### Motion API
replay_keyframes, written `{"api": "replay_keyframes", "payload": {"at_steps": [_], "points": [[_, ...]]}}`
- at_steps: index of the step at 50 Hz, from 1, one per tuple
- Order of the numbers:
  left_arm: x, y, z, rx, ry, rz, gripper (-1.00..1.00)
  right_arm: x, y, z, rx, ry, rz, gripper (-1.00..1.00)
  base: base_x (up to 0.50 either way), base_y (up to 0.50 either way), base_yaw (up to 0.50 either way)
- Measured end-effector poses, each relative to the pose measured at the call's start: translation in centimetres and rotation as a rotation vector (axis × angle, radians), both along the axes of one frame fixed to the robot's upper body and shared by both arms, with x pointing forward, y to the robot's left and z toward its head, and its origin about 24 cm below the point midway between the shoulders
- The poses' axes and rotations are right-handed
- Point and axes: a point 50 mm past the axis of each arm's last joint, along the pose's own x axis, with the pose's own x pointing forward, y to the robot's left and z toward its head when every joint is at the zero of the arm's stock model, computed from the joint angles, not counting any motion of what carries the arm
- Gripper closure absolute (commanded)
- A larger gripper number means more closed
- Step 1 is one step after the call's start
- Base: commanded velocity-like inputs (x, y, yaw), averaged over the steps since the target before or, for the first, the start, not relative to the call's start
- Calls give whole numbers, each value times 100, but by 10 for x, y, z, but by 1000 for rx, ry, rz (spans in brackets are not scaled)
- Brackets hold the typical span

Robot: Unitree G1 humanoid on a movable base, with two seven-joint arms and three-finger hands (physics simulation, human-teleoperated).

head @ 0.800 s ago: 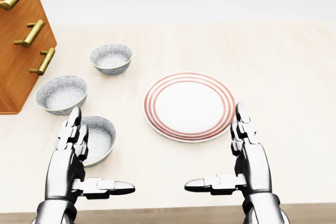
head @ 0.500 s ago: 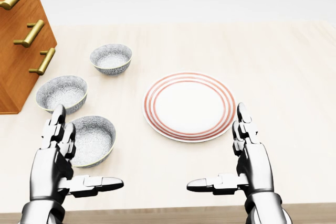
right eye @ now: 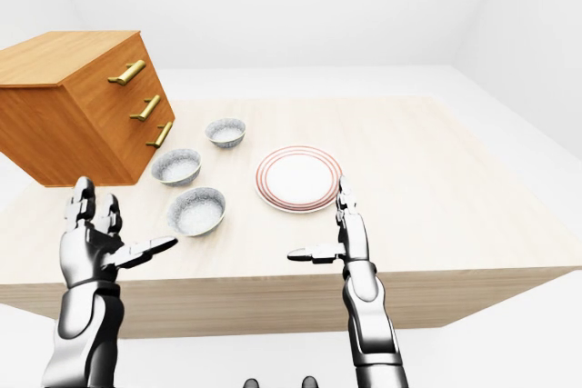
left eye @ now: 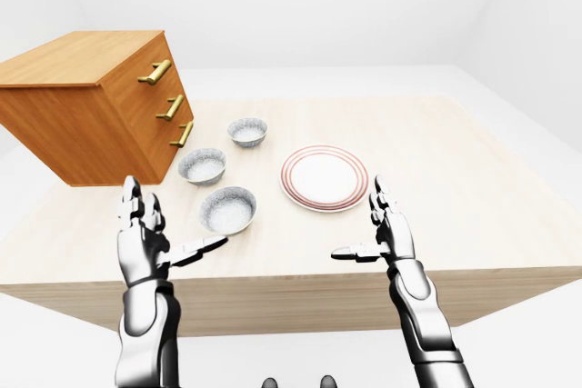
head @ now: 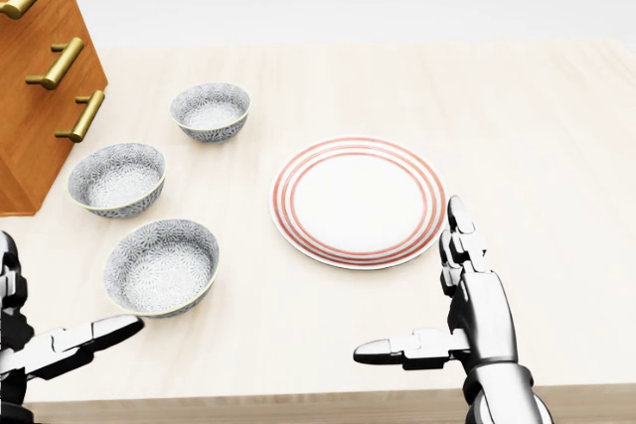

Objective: Put the bowl at the front on the plate.

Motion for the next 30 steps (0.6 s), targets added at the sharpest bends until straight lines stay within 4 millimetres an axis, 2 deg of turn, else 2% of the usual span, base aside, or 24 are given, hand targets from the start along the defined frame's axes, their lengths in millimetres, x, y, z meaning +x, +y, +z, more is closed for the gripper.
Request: {"api": "replay_keyframes", "payload": {"at_steps": [12, 30], "points": [[-32, 32, 2, -23, -10, 212, -100, 0, 0, 0, -7, 0, -3, -100, 0, 0, 0], [-82, 67, -21, -68, 65, 468, -100, -1, 0, 0, -12, -3, -8, -100, 0, 0, 0]]}}
